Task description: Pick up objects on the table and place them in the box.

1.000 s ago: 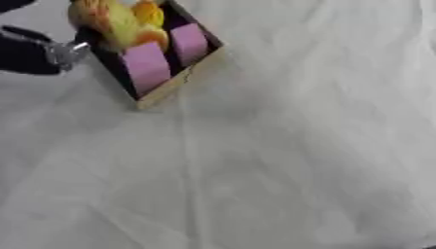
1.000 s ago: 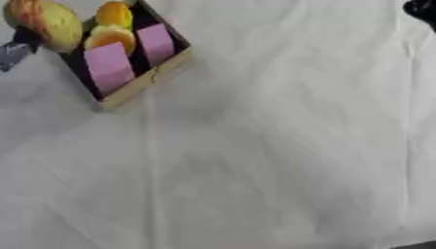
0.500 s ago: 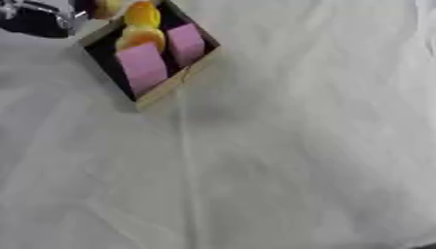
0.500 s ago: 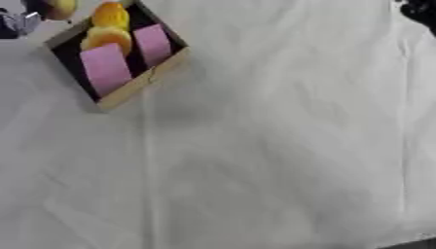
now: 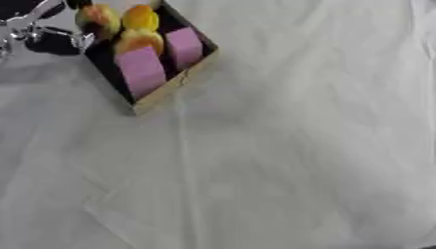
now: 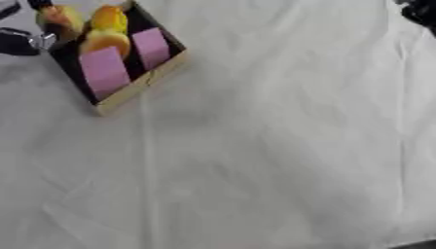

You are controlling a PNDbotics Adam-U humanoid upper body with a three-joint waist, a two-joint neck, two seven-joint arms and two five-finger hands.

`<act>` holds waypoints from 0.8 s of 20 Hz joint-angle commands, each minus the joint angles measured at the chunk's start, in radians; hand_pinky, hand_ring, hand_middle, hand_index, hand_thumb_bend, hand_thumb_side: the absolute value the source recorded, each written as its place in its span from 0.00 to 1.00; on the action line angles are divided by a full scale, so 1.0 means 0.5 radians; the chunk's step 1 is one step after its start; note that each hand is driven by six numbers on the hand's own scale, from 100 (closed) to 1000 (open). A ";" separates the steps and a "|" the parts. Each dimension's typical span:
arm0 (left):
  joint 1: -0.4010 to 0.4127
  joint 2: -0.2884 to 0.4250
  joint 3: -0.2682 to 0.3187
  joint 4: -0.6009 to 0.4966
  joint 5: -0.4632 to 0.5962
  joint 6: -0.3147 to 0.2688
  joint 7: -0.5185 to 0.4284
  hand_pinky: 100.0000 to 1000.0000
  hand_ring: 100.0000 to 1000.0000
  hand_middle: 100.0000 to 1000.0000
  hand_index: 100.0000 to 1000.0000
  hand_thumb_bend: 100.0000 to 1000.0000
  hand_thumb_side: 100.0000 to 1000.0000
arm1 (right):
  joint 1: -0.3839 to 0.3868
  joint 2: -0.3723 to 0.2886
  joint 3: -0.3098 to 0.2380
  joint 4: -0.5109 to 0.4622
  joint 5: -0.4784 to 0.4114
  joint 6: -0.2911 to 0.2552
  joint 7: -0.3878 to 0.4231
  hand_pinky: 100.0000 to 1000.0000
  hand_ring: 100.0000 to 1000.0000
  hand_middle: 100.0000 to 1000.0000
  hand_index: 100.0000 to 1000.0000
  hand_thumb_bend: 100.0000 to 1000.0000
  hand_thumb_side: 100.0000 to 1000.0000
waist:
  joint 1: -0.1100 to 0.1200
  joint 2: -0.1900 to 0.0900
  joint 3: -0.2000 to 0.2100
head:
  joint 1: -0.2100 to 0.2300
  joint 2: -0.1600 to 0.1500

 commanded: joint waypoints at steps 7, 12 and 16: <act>-0.015 0.006 0.031 0.099 -0.037 -0.007 -0.063 0.78 0.74 0.71 0.85 0.19 0.07 | -0.019 -0.031 -0.022 -0.028 -0.015 0.005 0.004 1.00 0.99 0.62 0.77 0.00 0.40 | -0.003 -0.084 -0.003 | -0.005 -0.015; -0.009 0.030 0.036 -0.050 0.021 0.040 -0.214 0.89 0.84 0.81 1.00 0.46 0.00 | -0.011 -0.031 -0.021 -0.028 -0.013 0.012 0.006 1.00 0.99 0.62 0.77 0.00 0.40 | -0.005 -0.091 0.004 | -0.018 -0.002; 0.000 0.064 0.089 -0.231 0.091 0.139 -0.269 0.89 0.84 0.80 0.99 0.35 0.07 | -0.006 -0.033 -0.021 -0.028 -0.014 0.011 0.005 1.00 0.99 0.62 0.77 0.00 0.40 | -0.007 -0.100 0.012 | -0.036 0.007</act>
